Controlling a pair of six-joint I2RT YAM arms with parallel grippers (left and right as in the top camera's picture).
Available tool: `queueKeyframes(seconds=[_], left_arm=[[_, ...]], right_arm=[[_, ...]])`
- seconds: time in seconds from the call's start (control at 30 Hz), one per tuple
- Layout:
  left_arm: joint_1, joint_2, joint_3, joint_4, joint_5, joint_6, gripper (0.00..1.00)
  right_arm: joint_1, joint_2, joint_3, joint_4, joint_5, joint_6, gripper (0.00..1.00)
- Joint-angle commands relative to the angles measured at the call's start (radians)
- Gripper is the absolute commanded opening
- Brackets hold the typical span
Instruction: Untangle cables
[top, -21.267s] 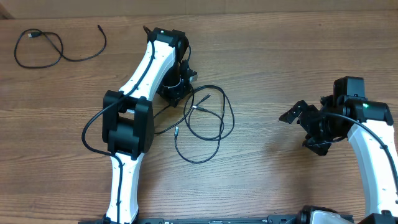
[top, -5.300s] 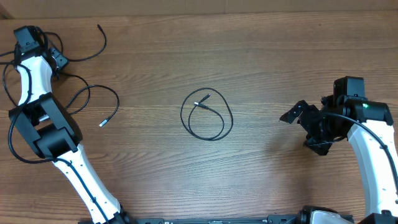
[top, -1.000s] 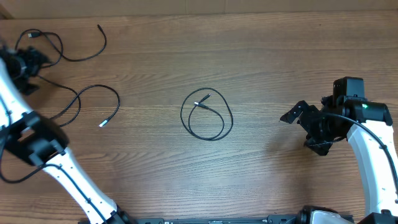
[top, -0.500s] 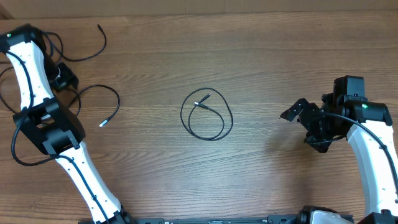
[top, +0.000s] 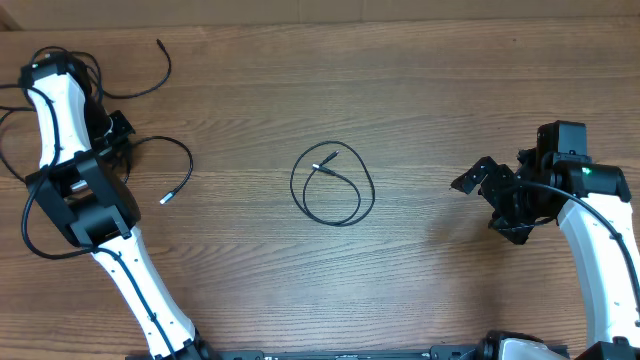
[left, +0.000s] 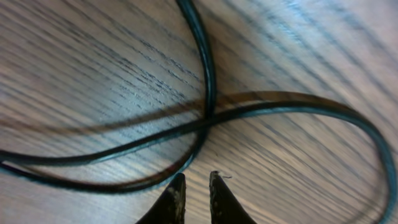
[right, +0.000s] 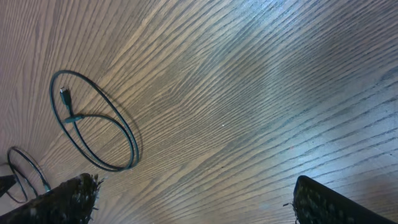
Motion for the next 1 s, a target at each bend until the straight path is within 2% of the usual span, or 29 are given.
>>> queueKeyframes(seconds=[0.0,0.3,0.53,0.63,0.77,0.97], left_arm=[[-0.005,0.003,-0.065,0.032,-0.033,0.008,0.04],[0.004,0.003,-0.130,0.105,-0.033,0.008,0.04],[-0.004,0.005,-0.165,0.217,-0.013,0.019,0.04],[-0.006,0.004,-0.163,0.242,0.020,0.055,0.04],[-0.002,0.003,-0.106,0.232,0.029,0.055,0.04],[-0.002,0.002,0.089,0.166,0.200,0.056,0.04]], right_arm=[[-0.003,-0.001,-0.005,0.006,0.011,-0.004,1.00],[-0.003,-0.001,-0.005,0.003,0.011,-0.004,1.00],[-0.003,-0.001,-0.005,0.003,0.010,-0.004,1.00],[-0.003,-0.001,-0.005,-0.001,0.010,-0.004,1.00],[-0.003,-0.001,-0.005,-0.008,0.010,-0.004,1.00],[-0.003,-0.001,-0.005,-0.009,0.010,-0.004,1.00]])
